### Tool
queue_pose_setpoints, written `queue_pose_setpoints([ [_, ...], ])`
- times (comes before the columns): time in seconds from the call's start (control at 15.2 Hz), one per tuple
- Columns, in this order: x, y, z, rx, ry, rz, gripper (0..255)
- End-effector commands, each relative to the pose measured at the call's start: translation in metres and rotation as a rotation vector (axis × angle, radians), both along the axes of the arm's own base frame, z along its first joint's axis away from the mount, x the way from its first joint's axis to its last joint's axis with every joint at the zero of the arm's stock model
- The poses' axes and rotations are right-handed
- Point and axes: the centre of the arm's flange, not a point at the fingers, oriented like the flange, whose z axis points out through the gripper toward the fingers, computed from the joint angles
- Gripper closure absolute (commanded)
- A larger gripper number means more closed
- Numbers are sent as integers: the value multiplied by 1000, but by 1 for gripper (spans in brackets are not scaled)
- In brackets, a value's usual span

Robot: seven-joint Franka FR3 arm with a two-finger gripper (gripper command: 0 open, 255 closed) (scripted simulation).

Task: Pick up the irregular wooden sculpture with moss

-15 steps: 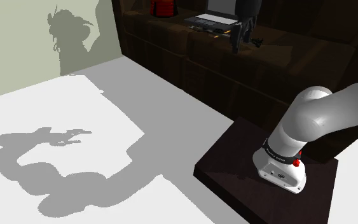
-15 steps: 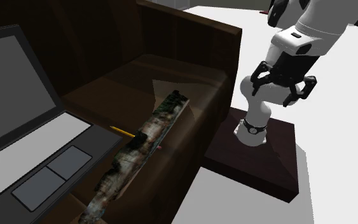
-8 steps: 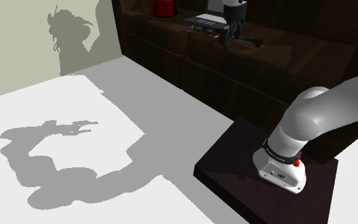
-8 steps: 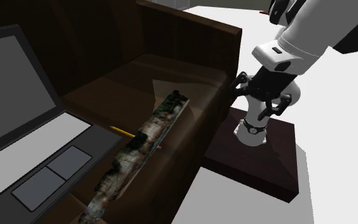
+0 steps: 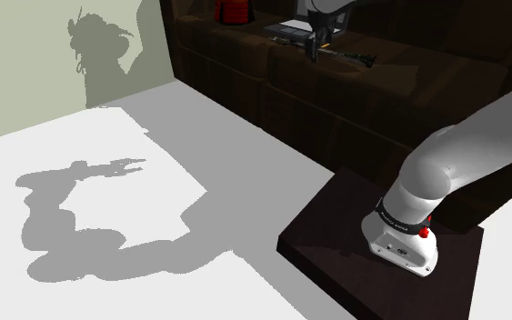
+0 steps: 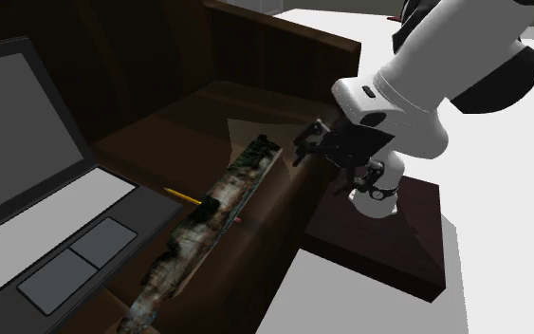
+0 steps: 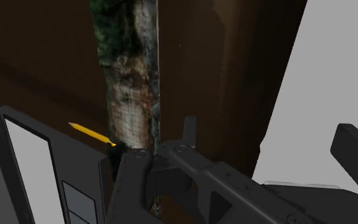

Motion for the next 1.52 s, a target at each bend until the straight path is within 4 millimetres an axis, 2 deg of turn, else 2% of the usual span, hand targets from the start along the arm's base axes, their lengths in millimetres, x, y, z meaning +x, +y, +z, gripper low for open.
queue_pose_setpoints([
  [0.0, 16, -12, -3, -44, -15, 2, 0],
  [0.59, 92, -67, -4, -228, -73, 5, 0],
  [1.06, 92, -67, -41, -228, -73, 5, 0],
  [1.19, 92, -67, -44, -228, -73, 5, 0],
  [1.25, 92, -67, -43, -228, -73, 5, 255],
  [1.45, 92, -68, -44, -228, -73, 5, 255],
])
